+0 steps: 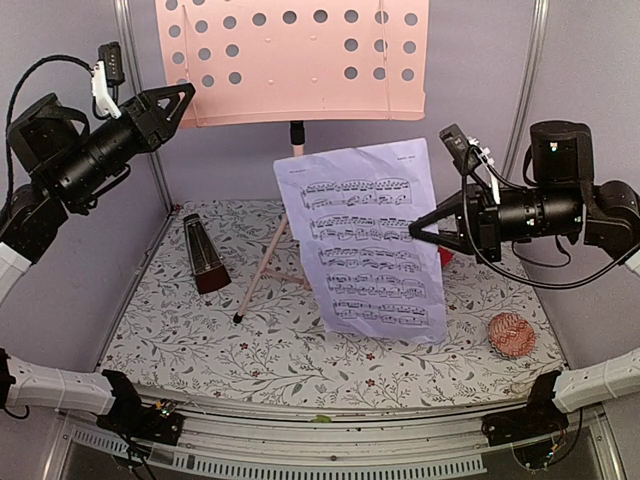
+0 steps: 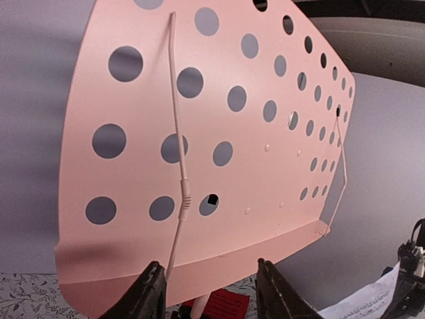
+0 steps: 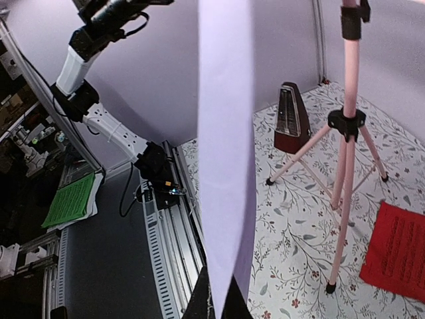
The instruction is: Set up the instrument practice props
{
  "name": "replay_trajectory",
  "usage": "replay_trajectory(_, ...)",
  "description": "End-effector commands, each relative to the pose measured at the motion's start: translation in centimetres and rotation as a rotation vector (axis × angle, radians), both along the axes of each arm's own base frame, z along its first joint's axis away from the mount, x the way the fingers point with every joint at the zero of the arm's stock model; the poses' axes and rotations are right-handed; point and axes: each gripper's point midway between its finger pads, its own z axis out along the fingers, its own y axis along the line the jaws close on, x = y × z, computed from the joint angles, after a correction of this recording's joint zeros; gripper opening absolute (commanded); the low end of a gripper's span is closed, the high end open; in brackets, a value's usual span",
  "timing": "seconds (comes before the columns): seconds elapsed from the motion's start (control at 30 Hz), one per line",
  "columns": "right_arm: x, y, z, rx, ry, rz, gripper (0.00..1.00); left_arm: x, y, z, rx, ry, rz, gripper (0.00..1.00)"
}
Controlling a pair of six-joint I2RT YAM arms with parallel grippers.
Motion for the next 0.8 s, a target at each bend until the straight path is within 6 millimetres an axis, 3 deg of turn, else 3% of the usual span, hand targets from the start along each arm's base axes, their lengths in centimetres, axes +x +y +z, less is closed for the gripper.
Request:
replay_trajectory(0.0,-1.3,2.0,3.5,0.056,-0.074,0.114,0.00,0.4,0.6,1.7,0.004,-0.032,0.054,0.44)
replay_trajectory(0.23,0.5,3.6,10.0,0.189,-0.197,0.074,0.00,1.4,0.2,2.8,0.001,-0.048,0.076,0.39)
replay_trajectory(0.43,4.6,4.1,15.9,0.281,-0.291,-0.121,0.00,1.8,-0.2,3.7,0.015,-0.066,0.082,0.33)
replay_trajectory(0.6,7.6,4.5,19.0,0.332,-0.339,-0.258,0.00,2.2,-0.3,4.1,0.030,-0.070,0.101,0.28)
replay_trajectory(0.77,8.7,5.4,22.0,0.413,-0.397,-0.284,0.00,2.7,-0.4,3.9,0.055,-0.062,0.118,0.22)
